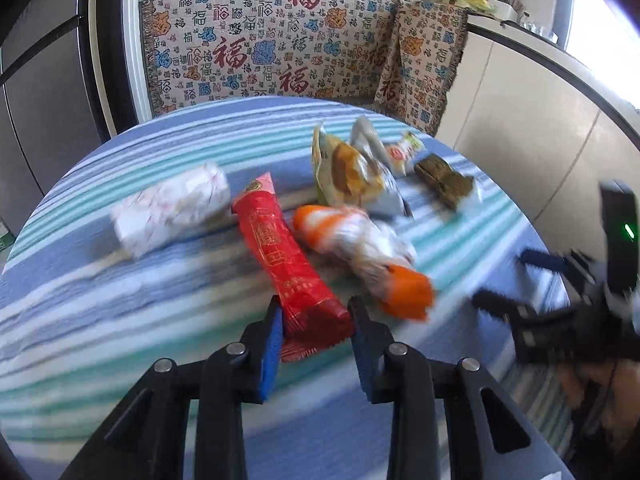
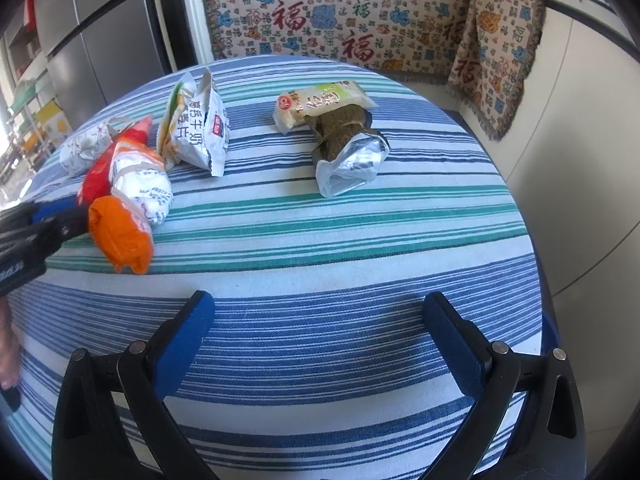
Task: Collect trash
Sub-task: 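Grasp the long red snack wrapper with the left tool and lift it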
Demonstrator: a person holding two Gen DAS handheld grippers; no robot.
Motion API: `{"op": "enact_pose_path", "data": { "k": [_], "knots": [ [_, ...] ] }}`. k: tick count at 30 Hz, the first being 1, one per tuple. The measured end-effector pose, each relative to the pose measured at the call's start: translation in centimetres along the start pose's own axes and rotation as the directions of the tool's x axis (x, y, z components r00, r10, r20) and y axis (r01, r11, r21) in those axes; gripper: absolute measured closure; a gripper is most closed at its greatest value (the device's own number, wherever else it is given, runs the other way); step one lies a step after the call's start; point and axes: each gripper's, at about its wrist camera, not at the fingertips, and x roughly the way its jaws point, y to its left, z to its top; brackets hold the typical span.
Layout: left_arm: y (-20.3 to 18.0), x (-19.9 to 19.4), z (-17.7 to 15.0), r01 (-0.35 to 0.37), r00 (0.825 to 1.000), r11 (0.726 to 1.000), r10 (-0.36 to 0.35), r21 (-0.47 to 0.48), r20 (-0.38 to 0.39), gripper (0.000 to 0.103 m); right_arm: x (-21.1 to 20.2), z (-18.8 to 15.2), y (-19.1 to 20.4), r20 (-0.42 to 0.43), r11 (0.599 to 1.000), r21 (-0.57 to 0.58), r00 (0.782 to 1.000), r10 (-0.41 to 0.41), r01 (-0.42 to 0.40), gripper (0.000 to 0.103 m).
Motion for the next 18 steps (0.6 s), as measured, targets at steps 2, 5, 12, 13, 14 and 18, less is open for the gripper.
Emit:
{"op": "enact_pose_path", "data": {
  "k": [2,5,12,13,14,18],
  "knots": [
    [0.3,-1.2,-1.5,0.006,1.000,1.000,-0.005,0.006,-0.019,0.070,0.0,0.0,0.0,0.000,1.000,0.000,1.000,0.000,0.000,0.001],
    [0.1,-2.5,-3.4,-0.012,0.999,1.000,0.013,0.010,-0.031,0.065,0.0,0.0,0.0,0.001,1.000,0.001,1.000,0.000,0.000,0.000],
    [0.5,-1.7,-2.8,-0.056,0.998,0.998,0.055,-0.037,-0.024,0.037,0.0,-0.1,0.0,0.003,1.000,0.001,1.000,0.000,0.000,0.000],
    [0.5,-1.3,-2.3,-0.053,0.998,0.997,0.052,-0.048,-0.023,0.037,0.0,-0.1,0.0,0.002,1.000,0.001,1.000,0.000,0.000,0.000],
    [0.4,-0.9,-1.9,-0.057,0.998,0.997,0.055,-0.054,-0.024,0.037,0.0,-0.1,0.0,0.003,1.000,0.001,1.000,0.000,0.000,0.000],
    [0.4,0.5,-0.9,-0.106,0.994,0.992,0.104,-0.068,-0.033,0.037,0.0,-0.1,0.0,0.003,1.000,0.001,1.000,0.001,-0.001,0.001]
  ]
}}
